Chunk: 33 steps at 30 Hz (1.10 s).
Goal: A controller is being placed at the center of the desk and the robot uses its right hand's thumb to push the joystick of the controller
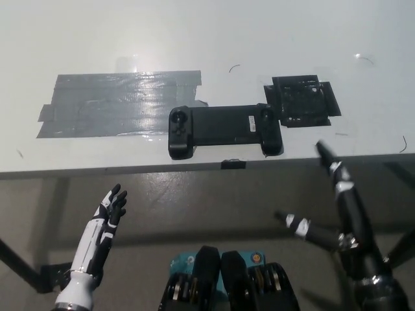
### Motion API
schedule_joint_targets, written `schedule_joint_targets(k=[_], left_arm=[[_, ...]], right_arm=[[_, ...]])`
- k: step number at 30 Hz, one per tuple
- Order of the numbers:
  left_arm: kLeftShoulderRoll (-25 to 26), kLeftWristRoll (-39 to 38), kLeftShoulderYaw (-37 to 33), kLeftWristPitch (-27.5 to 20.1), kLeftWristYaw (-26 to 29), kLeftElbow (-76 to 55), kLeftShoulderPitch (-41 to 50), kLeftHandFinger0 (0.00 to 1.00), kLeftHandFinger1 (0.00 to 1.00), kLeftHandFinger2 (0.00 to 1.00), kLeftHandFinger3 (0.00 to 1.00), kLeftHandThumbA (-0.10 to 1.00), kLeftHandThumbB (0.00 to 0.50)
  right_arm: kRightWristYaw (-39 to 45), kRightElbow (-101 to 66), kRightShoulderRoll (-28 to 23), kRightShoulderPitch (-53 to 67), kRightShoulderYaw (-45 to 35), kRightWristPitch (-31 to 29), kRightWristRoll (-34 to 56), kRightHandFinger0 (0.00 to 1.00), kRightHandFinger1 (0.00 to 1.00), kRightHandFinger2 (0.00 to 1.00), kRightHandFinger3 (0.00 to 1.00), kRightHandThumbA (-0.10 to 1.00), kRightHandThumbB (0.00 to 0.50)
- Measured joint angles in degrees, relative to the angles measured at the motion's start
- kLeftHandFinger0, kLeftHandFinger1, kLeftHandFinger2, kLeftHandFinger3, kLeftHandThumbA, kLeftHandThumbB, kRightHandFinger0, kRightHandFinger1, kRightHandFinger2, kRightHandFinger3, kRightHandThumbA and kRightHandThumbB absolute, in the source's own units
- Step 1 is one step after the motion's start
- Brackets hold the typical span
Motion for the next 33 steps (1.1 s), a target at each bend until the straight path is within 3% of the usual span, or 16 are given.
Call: schedule_joint_targets(k=[8,12,15,22,25,33], left_arm=[[0.0,0.2,0.0,-0.2,0.0,0.0,0.1,1.0,1.0,1.0,1.0,0.93,0.047],[0.0,0.4,0.0,-0.3,0.0,0.0,0.3,1.0,1.0,1.0,1.0,0.94,0.052],[0.0,0.5,0.0,-0.3,0.0,0.0,0.3,1.0,1.0,1.0,1.0,0.94,0.058],[0.0,0.6,0.0,-0.3,0.0,0.0,0.3,1.0,1.0,1.0,1.0,0.94,0.053],[0.0,0.8,-0.1,-0.3,0.0,0.0,0.3,1.0,1.0,1.0,1.0,0.94,0.049],[0.0,1.0,-0.3,-0.3,0.0,0.0,0.0,1.0,1.0,1.0,1.0,0.92,0.056]], right_arm=[[-0.9,4.0,-0.2,-12.4,-3.2,3.3,-0.5,1.0,1.0,1.0,1.0,1.0,0.216],[-1.6,12.2,-0.2,-17.7,-4.2,5.3,-0.5,1.0,1.0,1.0,1.0,1.0,0.221],[-2.2,18.6,-0.3,-20.9,-4.6,5.9,-0.5,1.0,1.0,1.0,1.0,1.0,0.254],[-3.4,28.9,-0.4,-26.8,-4.8,8.0,-0.5,1.0,1.0,1.0,1.0,1.0,0.25],[-4.0,33.3,-0.4,-29.4,-4.8,8.8,-0.5,1.0,1.0,1.0,1.0,1.0,0.285],[-5.9,41.3,-0.4,-33.6,-4.9,9.8,-0.6,1.0,1.0,1.0,1.0,1.0,0.267]])
